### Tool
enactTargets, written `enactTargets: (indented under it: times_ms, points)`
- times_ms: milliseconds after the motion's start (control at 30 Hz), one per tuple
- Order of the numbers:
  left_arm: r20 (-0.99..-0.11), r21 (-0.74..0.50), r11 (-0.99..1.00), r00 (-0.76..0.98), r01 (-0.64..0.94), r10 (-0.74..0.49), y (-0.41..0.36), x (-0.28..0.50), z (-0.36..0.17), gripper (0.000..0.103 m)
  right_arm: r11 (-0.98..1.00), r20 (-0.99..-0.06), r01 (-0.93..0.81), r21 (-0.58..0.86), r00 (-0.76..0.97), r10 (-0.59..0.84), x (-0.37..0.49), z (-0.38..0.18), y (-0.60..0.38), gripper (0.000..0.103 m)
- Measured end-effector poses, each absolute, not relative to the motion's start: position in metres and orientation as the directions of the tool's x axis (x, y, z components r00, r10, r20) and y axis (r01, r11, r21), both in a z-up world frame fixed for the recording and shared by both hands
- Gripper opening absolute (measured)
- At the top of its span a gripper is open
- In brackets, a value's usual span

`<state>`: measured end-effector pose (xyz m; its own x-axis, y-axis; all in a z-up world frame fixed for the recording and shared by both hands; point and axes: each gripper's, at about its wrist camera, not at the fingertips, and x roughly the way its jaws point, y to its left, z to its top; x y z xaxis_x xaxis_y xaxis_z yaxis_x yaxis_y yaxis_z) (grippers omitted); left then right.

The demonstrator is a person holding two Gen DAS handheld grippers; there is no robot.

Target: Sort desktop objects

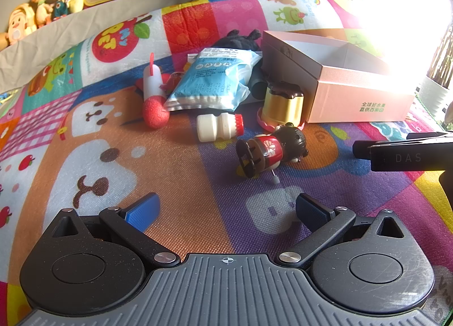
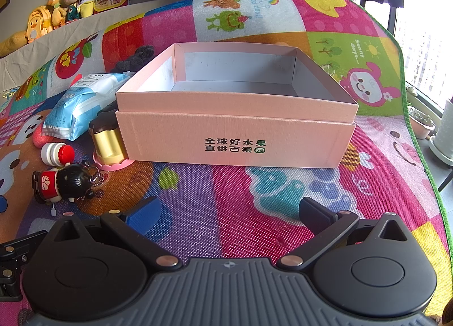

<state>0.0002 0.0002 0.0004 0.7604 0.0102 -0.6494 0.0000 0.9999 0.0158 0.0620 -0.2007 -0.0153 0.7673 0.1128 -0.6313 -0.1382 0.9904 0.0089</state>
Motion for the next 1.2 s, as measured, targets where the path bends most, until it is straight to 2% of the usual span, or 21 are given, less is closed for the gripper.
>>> enactTargets:
  times_ms: [1200]
  points:
    - [-0.665,0.013,1.000,0.746,-0.001,0.009,0.0021,0.0022,0.0012,0.103,0.990,-0.634,-0.138,0.012,0.764,0.115,0.0602,-0.0143,-0.2015,0.103]
